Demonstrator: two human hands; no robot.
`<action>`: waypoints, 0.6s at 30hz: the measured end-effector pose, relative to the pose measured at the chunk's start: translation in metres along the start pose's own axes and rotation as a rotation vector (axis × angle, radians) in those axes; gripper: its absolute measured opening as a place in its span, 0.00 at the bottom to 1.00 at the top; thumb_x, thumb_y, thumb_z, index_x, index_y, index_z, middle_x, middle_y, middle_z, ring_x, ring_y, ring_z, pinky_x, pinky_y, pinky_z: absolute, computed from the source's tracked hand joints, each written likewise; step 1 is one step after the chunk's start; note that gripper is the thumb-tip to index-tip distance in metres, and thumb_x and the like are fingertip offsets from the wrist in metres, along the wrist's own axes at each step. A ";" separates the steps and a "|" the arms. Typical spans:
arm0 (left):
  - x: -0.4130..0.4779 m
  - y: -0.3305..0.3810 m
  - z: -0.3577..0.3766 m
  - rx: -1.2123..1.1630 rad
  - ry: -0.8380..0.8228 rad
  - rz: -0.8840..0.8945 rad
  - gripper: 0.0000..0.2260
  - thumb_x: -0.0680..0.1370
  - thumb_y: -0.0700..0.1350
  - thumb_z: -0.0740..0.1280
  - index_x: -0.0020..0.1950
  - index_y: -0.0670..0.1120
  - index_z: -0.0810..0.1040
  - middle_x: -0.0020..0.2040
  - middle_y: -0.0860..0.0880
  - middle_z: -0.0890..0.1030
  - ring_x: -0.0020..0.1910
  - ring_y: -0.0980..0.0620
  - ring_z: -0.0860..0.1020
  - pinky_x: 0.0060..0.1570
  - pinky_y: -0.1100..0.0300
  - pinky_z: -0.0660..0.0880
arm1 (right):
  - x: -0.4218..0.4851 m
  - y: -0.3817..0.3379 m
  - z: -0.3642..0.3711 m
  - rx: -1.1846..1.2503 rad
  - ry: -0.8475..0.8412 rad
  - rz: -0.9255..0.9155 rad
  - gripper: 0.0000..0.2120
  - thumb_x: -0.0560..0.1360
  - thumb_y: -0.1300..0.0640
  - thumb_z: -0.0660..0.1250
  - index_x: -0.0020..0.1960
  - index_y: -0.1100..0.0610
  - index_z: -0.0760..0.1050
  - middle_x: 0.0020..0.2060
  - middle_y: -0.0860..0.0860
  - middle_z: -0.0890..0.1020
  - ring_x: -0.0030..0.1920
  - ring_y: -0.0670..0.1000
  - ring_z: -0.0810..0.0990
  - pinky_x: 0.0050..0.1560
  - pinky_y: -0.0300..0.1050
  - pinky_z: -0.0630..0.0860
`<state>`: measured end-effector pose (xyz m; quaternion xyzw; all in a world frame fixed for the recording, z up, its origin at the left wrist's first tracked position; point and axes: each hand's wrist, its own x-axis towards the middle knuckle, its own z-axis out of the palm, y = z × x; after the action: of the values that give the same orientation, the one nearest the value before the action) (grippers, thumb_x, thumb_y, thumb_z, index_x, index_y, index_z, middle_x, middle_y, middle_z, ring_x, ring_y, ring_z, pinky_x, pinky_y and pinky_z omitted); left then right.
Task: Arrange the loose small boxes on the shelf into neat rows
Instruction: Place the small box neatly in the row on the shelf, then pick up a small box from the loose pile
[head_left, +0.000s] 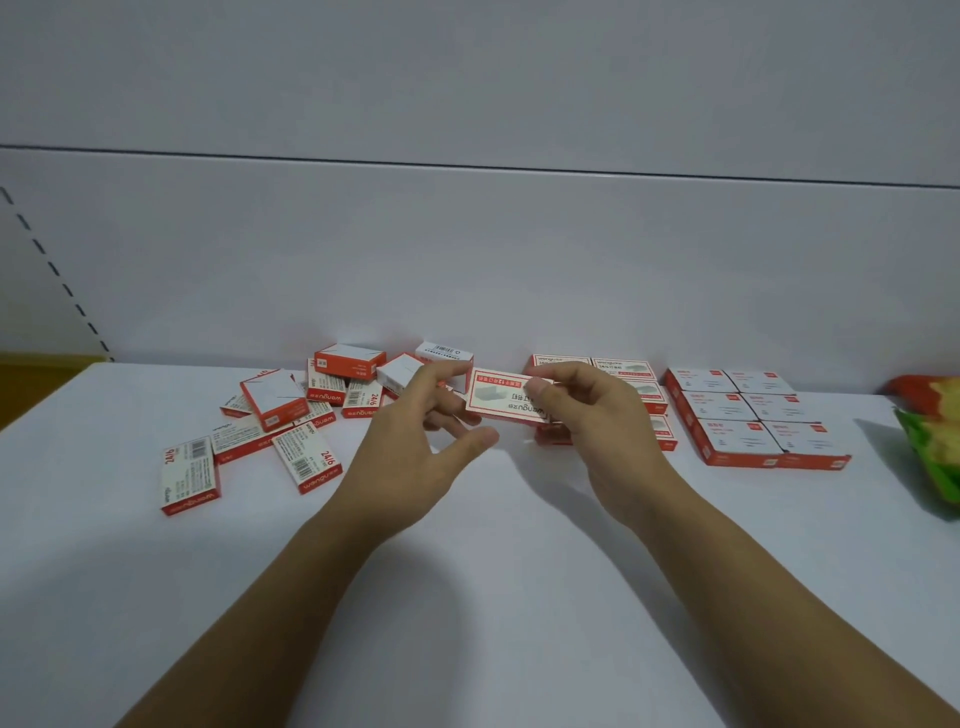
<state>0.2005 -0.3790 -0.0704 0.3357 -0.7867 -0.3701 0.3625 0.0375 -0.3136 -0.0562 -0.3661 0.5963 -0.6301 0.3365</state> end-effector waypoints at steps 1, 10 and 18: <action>0.000 -0.001 0.000 0.000 0.000 0.002 0.26 0.72 0.47 0.73 0.68 0.55 0.69 0.51 0.56 0.81 0.49 0.56 0.79 0.56 0.59 0.76 | -0.001 0.000 0.000 -0.002 -0.005 0.002 0.04 0.74 0.60 0.70 0.49 0.56 0.82 0.43 0.55 0.85 0.44 0.53 0.83 0.39 0.44 0.80; 0.005 -0.006 -0.002 -0.081 0.026 0.026 0.21 0.73 0.42 0.72 0.64 0.53 0.73 0.49 0.56 0.82 0.50 0.54 0.80 0.53 0.60 0.78 | -0.002 -0.001 0.003 0.011 -0.027 0.040 0.05 0.76 0.60 0.67 0.48 0.58 0.82 0.44 0.59 0.84 0.41 0.51 0.81 0.38 0.45 0.79; 0.007 -0.009 -0.004 -0.157 0.020 0.004 0.20 0.75 0.38 0.70 0.64 0.54 0.75 0.51 0.56 0.82 0.52 0.56 0.80 0.52 0.65 0.76 | -0.004 -0.005 0.003 0.053 -0.085 0.090 0.07 0.77 0.61 0.65 0.45 0.61 0.81 0.42 0.57 0.85 0.38 0.51 0.80 0.38 0.45 0.78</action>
<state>0.2023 -0.3899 -0.0736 0.3083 -0.7522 -0.4265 0.3964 0.0417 -0.3116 -0.0514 -0.3565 0.5805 -0.6137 0.3992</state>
